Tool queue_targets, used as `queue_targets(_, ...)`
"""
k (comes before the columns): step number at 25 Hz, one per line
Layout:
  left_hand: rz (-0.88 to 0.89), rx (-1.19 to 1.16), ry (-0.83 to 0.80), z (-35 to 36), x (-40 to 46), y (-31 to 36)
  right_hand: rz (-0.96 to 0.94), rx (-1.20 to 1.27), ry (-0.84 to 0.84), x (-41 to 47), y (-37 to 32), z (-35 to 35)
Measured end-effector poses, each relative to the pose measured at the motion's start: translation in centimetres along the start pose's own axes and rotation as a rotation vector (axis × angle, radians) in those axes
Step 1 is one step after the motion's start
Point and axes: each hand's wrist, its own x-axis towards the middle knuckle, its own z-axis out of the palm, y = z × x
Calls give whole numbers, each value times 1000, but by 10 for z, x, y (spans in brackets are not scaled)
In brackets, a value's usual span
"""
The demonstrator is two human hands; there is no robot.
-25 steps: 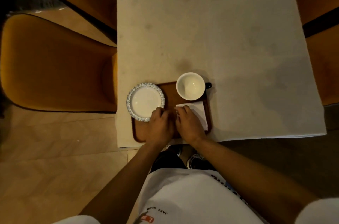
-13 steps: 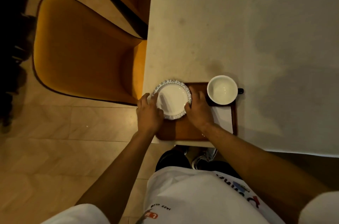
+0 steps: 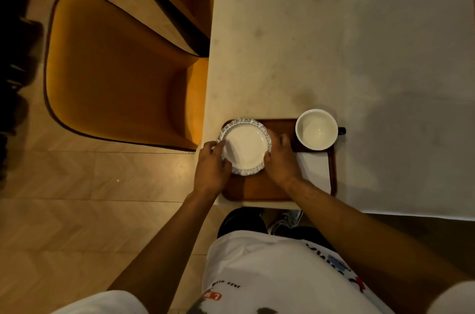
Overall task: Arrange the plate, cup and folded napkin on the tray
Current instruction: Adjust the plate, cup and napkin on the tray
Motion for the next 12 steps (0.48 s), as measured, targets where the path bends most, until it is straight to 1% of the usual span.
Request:
queue_targets(7, -64, -103, 2, 8, -19, -4, 3, -32, -57, -7, 11, -1)
queue_targets(12, -105, -115, -2, 9, -32, -3, -20, -81, -80, -17, 19, -1)
